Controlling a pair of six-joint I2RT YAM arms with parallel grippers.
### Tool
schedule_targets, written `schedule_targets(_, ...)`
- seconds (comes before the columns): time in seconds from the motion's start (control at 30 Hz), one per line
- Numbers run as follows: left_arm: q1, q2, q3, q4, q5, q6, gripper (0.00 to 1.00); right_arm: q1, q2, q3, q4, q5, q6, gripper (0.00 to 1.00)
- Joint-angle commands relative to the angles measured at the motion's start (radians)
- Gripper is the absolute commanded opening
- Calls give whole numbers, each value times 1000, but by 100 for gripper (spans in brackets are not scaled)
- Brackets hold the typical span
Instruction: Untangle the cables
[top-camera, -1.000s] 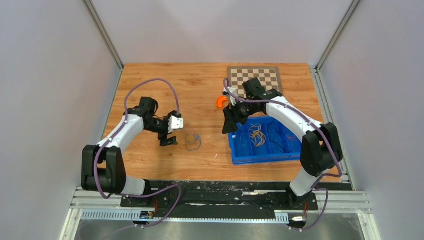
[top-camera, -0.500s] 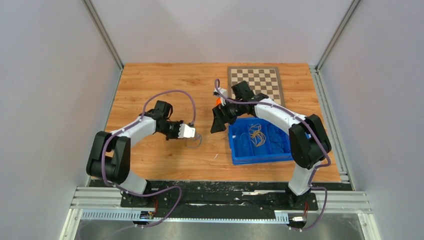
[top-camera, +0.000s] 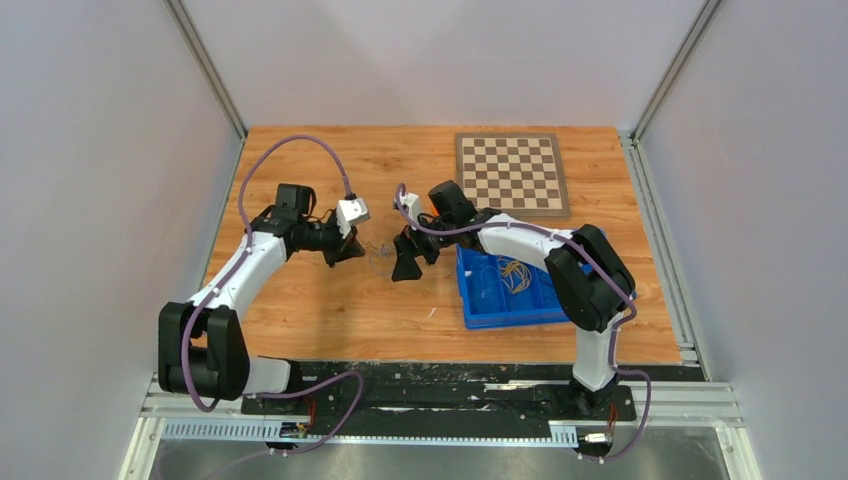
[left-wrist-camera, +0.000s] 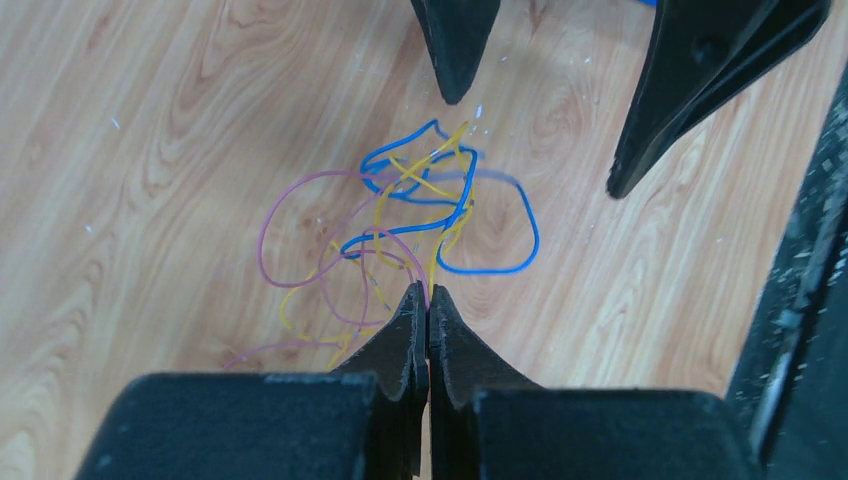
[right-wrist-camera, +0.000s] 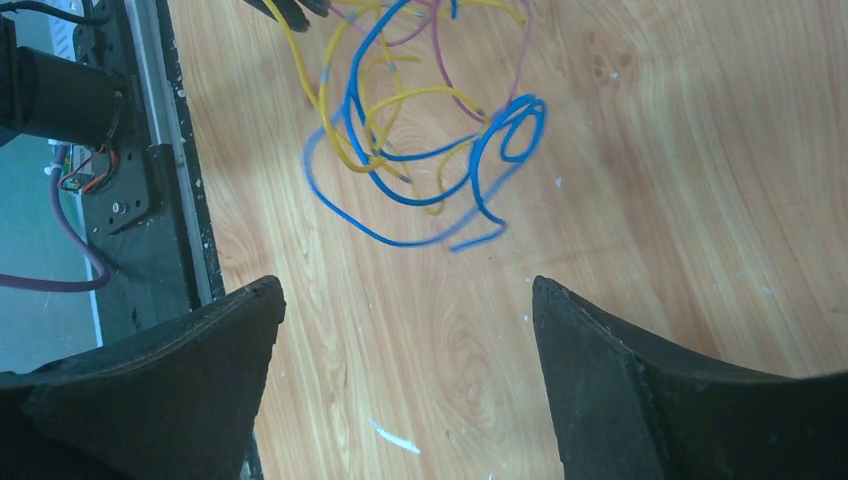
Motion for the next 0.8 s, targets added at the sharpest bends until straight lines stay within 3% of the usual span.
schedule_targets(0.0,56,18,14,18,103,-191,0,7,30,-11,162,6,36,90)
schedule_targets(0.1,80,21,7,34,123,-203,0,6,40,-27,192,10,34,86)
schedule_targets(0.27,90,14,-6,35,157,-169,0,-12,66,-18,230,-9,87,89)
schedule_targets(0.5,97,-13,3,27,207,-149,0,-48,108,-10,334,-192,184,89)
schedule_targets(0.77,99,-35,19,-2,272,-146,0,-46,83,-57,497,-282,227,86)
